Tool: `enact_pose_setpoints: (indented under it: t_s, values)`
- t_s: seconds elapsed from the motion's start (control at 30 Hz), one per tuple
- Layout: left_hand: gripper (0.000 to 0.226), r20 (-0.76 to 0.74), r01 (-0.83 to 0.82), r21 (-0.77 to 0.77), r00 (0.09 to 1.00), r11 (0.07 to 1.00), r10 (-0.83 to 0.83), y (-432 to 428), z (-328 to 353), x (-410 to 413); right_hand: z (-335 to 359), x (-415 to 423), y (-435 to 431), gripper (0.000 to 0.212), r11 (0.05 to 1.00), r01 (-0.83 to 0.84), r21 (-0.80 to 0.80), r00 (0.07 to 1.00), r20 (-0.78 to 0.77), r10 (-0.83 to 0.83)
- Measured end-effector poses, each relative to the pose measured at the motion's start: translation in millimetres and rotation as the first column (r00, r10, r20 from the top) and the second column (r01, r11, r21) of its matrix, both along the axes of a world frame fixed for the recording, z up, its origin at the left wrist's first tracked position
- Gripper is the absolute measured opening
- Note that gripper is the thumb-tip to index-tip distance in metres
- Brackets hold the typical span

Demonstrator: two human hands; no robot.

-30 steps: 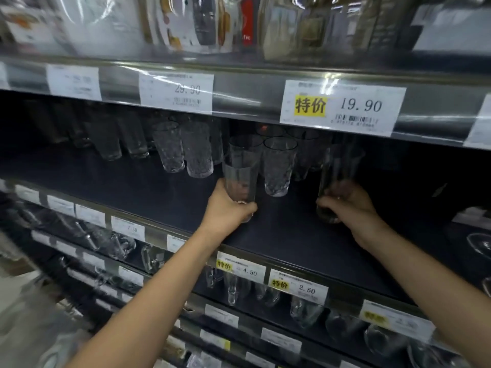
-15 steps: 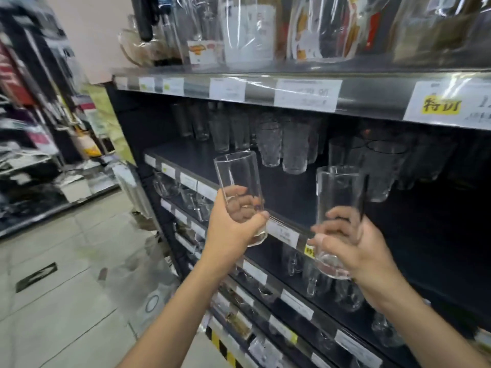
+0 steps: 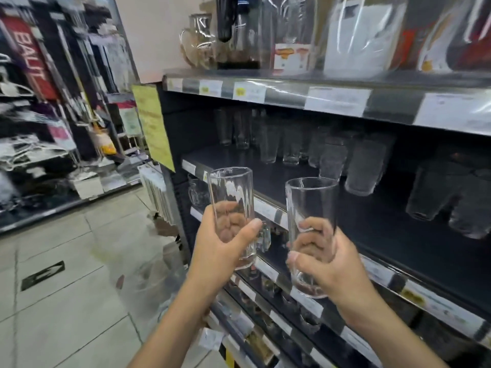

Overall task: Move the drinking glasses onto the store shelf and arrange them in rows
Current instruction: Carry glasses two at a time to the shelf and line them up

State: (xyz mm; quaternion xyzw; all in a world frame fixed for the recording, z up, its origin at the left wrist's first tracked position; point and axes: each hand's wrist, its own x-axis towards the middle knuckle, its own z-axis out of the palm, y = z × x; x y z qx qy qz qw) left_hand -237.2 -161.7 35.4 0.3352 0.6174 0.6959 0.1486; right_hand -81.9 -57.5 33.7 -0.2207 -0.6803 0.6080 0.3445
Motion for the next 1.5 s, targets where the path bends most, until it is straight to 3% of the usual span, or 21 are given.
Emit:
enact_pose_setpoints:
  t_s: [0.47,0.93,1.3,1.5]
  values:
    - [0.039,0.001,0.193,-0.014,0.981,0.981,-0.193,14.2,-2.0,-193.4,-9.5,-167.3,-1.5,0.043,0.972,0.2,-0.121,0.979,-0.007,-0.202]
    - [0.039,-0.038,0.222,-0.024,0.974,0.975,-0.223,122.5,1.7,-327.4,-9.3,-286.3,99.1,0.042,0.933,0.35,-0.086,0.93,-0.087,-0.357]
    - [0.037,0.046,0.265,-0.034,0.964,0.964,-0.264,173.8,-10.3,-399.3,-9.1,-383.9,169.2,0.046,0.918,0.393,0.051,0.904,0.16,-0.396]
    - [0.037,0.071,0.342,-0.018,0.938,0.94,-0.34,184.8,-16.5,-432.6,-15.1,-447.7,204.0,0.06,0.887,0.446,0.116,0.871,0.173,-0.46]
